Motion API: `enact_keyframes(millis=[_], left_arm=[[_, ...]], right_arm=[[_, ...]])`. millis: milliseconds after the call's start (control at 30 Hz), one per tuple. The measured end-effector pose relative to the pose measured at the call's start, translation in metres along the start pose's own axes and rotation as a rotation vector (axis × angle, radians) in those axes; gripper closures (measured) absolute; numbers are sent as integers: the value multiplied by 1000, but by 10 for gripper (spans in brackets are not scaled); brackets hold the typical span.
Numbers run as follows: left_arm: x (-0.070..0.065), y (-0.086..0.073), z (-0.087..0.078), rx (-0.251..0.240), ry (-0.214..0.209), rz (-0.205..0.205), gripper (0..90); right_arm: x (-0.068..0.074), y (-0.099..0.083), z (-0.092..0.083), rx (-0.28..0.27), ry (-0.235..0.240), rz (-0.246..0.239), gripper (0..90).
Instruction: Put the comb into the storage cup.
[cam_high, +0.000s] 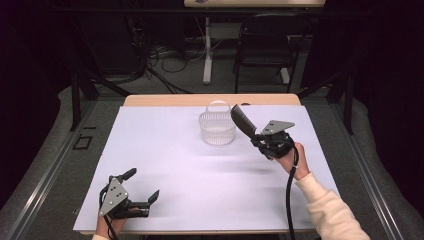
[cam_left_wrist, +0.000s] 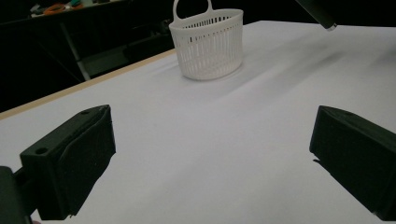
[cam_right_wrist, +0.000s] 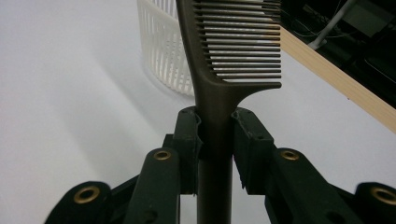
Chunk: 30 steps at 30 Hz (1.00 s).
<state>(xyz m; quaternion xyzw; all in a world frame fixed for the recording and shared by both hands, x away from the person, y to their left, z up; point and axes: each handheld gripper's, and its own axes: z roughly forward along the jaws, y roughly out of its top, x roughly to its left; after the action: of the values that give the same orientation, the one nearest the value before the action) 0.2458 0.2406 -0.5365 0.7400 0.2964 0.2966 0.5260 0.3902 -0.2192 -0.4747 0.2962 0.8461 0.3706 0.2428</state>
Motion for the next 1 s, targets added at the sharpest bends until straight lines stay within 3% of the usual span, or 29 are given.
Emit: enact_keyframes(millis=[1000], left_arm=[[0,0,0,0,3,-1,4]], right_arm=[[-2,18,8,-43,-12,-16,725]])
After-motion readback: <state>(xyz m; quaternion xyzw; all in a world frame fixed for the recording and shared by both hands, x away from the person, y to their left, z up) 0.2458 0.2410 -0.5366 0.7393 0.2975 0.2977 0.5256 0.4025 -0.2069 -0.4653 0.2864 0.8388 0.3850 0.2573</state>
